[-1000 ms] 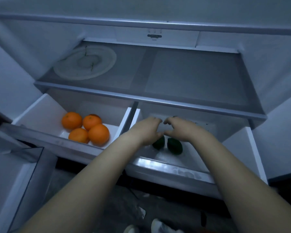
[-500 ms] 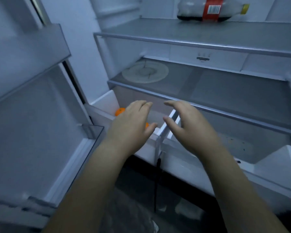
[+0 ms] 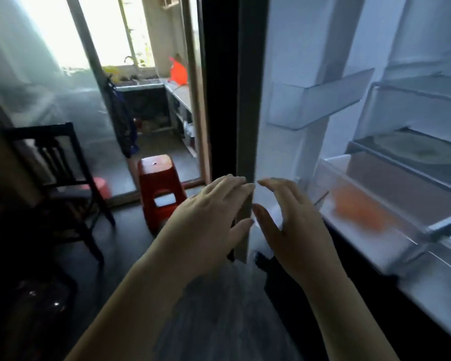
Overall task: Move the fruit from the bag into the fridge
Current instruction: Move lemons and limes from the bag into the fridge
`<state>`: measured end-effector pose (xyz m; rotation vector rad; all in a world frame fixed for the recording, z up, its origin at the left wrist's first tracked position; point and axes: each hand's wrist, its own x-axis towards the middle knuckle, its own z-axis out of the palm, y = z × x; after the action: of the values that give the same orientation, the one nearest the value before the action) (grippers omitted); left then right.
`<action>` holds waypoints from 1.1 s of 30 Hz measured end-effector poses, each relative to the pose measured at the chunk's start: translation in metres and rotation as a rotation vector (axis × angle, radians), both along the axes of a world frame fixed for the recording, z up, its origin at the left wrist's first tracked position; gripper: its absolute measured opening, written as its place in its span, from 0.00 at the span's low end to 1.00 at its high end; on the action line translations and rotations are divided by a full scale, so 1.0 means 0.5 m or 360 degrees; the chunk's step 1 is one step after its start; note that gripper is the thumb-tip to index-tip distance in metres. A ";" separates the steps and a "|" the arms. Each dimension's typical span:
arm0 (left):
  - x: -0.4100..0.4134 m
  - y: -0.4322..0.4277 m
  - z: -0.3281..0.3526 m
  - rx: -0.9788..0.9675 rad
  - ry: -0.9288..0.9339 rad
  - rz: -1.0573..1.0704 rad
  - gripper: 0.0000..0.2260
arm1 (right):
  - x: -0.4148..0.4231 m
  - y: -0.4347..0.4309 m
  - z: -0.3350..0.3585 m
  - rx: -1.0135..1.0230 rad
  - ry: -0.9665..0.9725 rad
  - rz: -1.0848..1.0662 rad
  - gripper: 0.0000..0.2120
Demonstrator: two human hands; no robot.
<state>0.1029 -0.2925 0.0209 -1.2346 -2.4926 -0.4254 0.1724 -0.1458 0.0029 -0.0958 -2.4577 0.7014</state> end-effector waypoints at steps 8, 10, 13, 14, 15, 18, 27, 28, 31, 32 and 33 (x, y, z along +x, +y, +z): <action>-0.015 -0.310 -0.014 0.0054 0.0020 0.0616 0.29 | -0.101 -0.266 0.009 0.0143 -0.0117 0.0400 0.32; -0.026 -0.377 -0.021 0.0066 0.0035 0.0762 0.29 | -0.134 -0.318 0.014 0.0192 -0.0099 0.0487 0.29; -0.038 -0.472 -0.036 0.0094 0.0049 0.1005 0.28 | -0.188 -0.399 0.014 0.0226 -0.0109 0.0688 0.26; -0.040 -0.501 -0.041 0.0105 0.0050 0.1085 0.27 | -0.208 -0.426 0.013 0.0250 -0.0108 0.0757 0.26; -0.043 -0.529 -0.044 0.0116 0.0045 0.1160 0.26 | -0.229 -0.454 0.010 0.0277 -0.0097 0.0825 0.26; -0.072 -0.601 -0.057 0.0124 -0.0009 0.1329 0.26 | -0.294 -0.530 -0.006 0.0343 -0.0089 0.1018 0.25; -0.292 -0.731 -0.096 0.0322 -0.0211 0.1714 0.26 | -0.588 -0.681 -0.014 0.0381 -0.0099 0.1467 0.26; -0.322 -0.744 -0.102 0.0332 -0.0221 0.1770 0.26 | -0.621 -0.693 -0.011 0.0411 -0.0090 0.1515 0.27; -0.402 -0.783 -0.114 0.0353 -0.0243 0.1917 0.25 | -0.717 -0.725 -0.008 0.0496 -0.0053 0.1617 0.28; -0.428 -0.796 -0.119 0.0367 -0.0260 0.1968 0.25 | -0.753 -0.737 -0.009 0.0502 -0.0063 0.1646 0.28; -0.449 -0.808 -0.124 0.0371 -0.0268 0.2015 0.25 | -0.787 -0.750 -0.014 0.0500 -0.0061 0.1677 0.28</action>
<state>-0.1213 -0.6964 -0.0411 0.5598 -2.6552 -0.4247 -0.2210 -0.5209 -0.0039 1.3823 -2.4998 0.6787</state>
